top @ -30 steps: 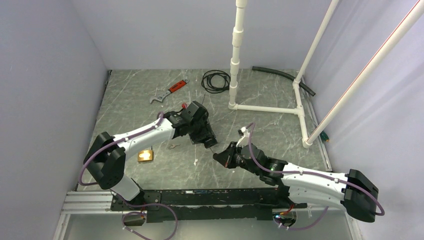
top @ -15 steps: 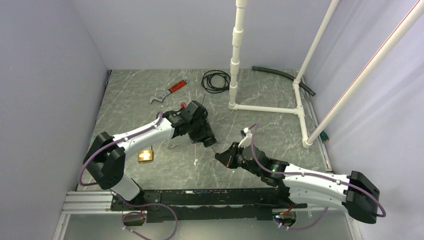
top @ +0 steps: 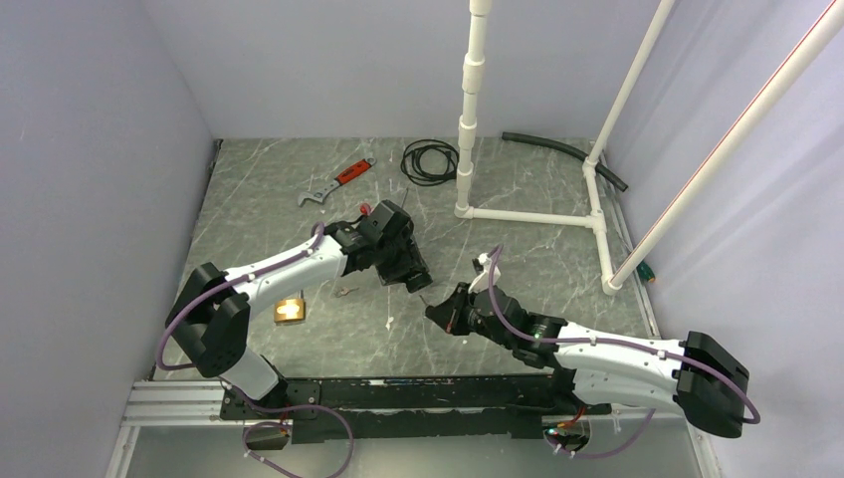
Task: Unlock with the key
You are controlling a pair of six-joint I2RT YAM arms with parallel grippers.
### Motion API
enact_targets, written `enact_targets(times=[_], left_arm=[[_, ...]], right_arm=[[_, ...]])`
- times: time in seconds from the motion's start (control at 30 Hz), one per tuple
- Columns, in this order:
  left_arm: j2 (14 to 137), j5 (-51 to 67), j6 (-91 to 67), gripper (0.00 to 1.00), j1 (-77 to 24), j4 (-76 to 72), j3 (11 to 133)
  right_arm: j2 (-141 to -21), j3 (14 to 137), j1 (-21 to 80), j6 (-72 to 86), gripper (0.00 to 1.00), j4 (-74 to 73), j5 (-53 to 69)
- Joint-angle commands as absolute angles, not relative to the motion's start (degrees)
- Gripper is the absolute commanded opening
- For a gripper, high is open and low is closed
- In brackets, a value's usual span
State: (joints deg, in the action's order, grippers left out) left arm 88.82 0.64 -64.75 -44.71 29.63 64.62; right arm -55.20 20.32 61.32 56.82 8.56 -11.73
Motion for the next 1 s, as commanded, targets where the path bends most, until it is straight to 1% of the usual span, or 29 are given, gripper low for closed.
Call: enact_targets(times=[0.0,0.67,0.97], left_arm=[[85.80,1.55,-65.64,0.00,-44.56,25.62,64.43],[85.04,3.61,-66.60,0.00,-44.59,23.21,62.82],[84.31,2.97,-66.48,0.00,-44.65,23.41,63.19]], right_arm=[[-54.58,22.98,61.52,55.78,0.00,11.17,-12.19],[-55.13,23.78,61.49,55.21,0.00,10.19,-15.50],[-58.45,23.00,61.52,56.87,0.00,12.70,-13.22]])
